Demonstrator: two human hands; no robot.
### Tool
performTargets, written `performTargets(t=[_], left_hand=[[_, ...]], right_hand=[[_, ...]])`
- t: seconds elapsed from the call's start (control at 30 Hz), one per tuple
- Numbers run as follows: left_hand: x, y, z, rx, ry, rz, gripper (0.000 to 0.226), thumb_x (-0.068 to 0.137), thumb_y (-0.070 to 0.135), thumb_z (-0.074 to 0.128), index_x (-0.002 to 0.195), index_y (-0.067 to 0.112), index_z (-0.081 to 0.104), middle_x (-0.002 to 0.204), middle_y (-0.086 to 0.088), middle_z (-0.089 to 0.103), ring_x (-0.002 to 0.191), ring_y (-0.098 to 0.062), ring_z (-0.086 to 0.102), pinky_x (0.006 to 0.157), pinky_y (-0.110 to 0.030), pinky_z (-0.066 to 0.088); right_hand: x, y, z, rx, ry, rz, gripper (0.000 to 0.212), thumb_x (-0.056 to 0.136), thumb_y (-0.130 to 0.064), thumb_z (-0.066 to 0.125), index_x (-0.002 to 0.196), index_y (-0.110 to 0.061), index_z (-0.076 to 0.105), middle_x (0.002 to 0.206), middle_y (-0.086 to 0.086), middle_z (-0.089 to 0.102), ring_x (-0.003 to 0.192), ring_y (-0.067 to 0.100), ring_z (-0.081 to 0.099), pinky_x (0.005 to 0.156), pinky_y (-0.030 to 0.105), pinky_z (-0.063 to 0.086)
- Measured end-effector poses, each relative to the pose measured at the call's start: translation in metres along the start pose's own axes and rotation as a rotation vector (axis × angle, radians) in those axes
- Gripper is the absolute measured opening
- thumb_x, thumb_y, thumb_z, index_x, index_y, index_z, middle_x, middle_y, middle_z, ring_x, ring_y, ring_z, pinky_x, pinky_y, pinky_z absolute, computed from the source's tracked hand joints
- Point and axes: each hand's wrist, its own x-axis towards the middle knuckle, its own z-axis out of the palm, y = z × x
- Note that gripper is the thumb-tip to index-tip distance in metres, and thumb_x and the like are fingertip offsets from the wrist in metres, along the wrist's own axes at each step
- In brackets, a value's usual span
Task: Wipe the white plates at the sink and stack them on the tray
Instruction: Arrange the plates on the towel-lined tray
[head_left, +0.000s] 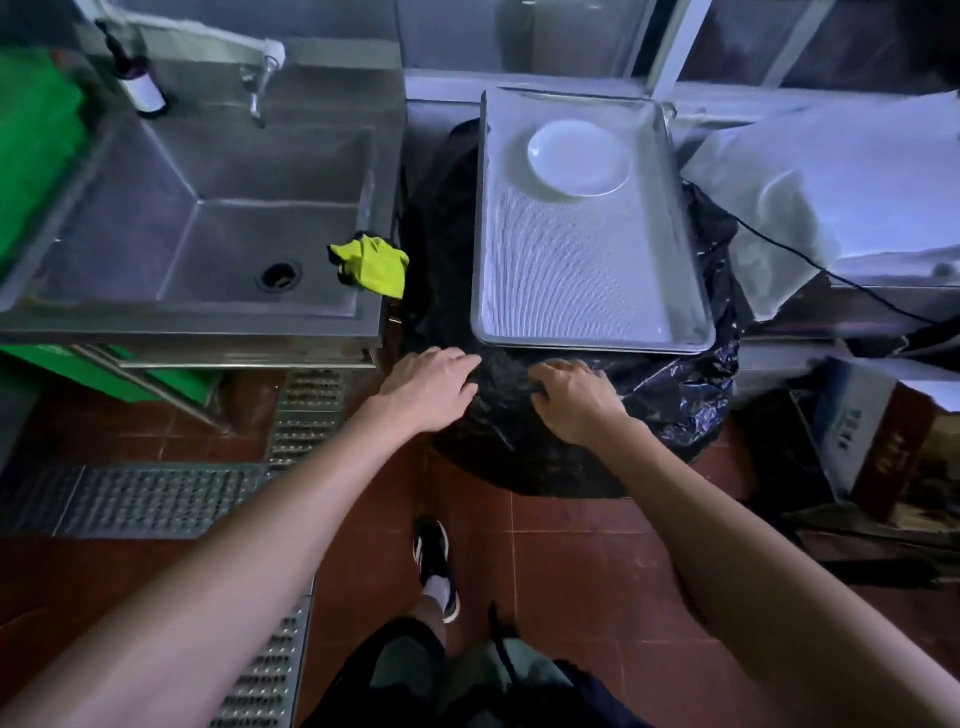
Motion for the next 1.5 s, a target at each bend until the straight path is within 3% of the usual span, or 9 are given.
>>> performTargets(t=[0.33, 0.5, 0.7, 0.97, 1.2, 1.33, 1.4, 1.5], left_hand=[[0.148, -0.047, -0.055, 0.015, 0.001, 0.088, 0.037, 0.098, 0.035, 0.045, 0.128, 0.019, 0.059, 0.134, -0.003, 0.061, 0.117, -0.031, 0.059, 0.090, -0.043, 0.051], [0.211, -0.050, -0.068, -0.073, -0.002, 0.096, 0.044, 0.099, 0.036, 0.045, 0.140, 0.021, 0.053, 0.140, -0.001, 0.058, 0.123, -0.031, 0.056, 0.091, -0.041, 0.049], [0.296, -0.036, -0.075, -0.177, 0.021, 0.026, 0.054, 0.103, 0.041, 0.046, 0.154, 0.024, 0.039, 0.156, 0.003, 0.045, 0.137, -0.023, 0.049, 0.102, -0.039, 0.047], [0.394, -0.007, -0.082, -0.489, 0.150, -0.221, 0.056, 0.102, 0.033, 0.053, 0.154, 0.019, 0.040, 0.157, -0.003, 0.043, 0.144, -0.022, 0.039, 0.116, -0.038, 0.034], [0.450, -0.002, -0.069, -0.733, 0.263, -0.399, 0.062, 0.099, 0.026, 0.060, 0.156, 0.018, 0.037, 0.161, 0.000, 0.036, 0.149, -0.017, 0.031, 0.116, -0.030, 0.028], [0.477, -0.003, -0.056, -0.719, 0.269, -0.399, 0.062, 0.100, 0.023, 0.059, 0.156, 0.015, 0.035, 0.164, -0.002, 0.030, 0.145, -0.010, 0.029, 0.106, -0.014, 0.019], [0.487, -0.004, -0.051, -0.650, 0.263, -0.382, 0.063, 0.100, 0.022, 0.058, 0.157, 0.010, 0.032, 0.167, -0.006, 0.025, 0.151, -0.014, 0.021, 0.117, -0.022, 0.017], [0.496, -0.001, -0.041, -0.482, 0.263, -0.360, 0.066, 0.101, 0.024, 0.055, 0.157, 0.005, 0.027, 0.168, -0.012, 0.015, 0.156, -0.025, 0.009, 0.123, -0.049, 0.014]], right_hand=[[0.119, 0.015, -0.053, 0.026, 0.020, 0.133, 0.045, 0.101, -0.028, 0.046, 0.146, -0.023, 0.045, 0.150, 0.002, 0.047, 0.136, 0.028, 0.042, 0.107, 0.042, 0.036], [0.161, 0.049, -0.075, 0.213, 0.093, 0.201, 0.046, 0.101, -0.026, 0.048, 0.146, -0.022, 0.047, 0.152, -0.001, 0.047, 0.136, 0.027, 0.044, 0.109, 0.042, 0.038], [0.226, 0.117, -0.103, 0.431, 0.293, 0.276, 0.044, 0.098, -0.022, 0.054, 0.142, -0.016, 0.053, 0.150, 0.002, 0.050, 0.135, 0.026, 0.048, 0.108, 0.042, 0.042], [0.317, 0.197, -0.131, 0.508, 0.322, 0.241, 0.048, 0.098, -0.020, 0.056, 0.145, -0.010, 0.049, 0.155, 0.016, 0.039, 0.136, 0.038, 0.043, 0.110, 0.049, 0.041], [0.372, 0.222, -0.123, 0.573, 0.318, 0.227, 0.059, 0.101, -0.029, 0.053, 0.154, -0.013, 0.035, 0.166, 0.016, 0.014, 0.148, 0.038, 0.023, 0.116, 0.049, 0.029], [0.401, 0.225, -0.115, 0.628, 0.350, 0.234, 0.060, 0.101, -0.028, 0.054, 0.155, -0.012, 0.033, 0.168, 0.015, 0.006, 0.153, 0.033, 0.016, 0.120, 0.046, 0.027], [0.412, 0.224, -0.110, 0.637, 0.365, 0.239, 0.058, 0.102, -0.026, 0.054, 0.154, -0.012, 0.034, 0.168, 0.017, 0.003, 0.154, 0.035, 0.010, 0.123, 0.045, 0.021], [0.424, 0.224, -0.103, 0.623, 0.397, 0.245, 0.054, 0.102, -0.023, 0.052, 0.152, -0.010, 0.037, 0.167, 0.019, 0.003, 0.153, 0.040, 0.006, 0.125, 0.046, 0.012]])
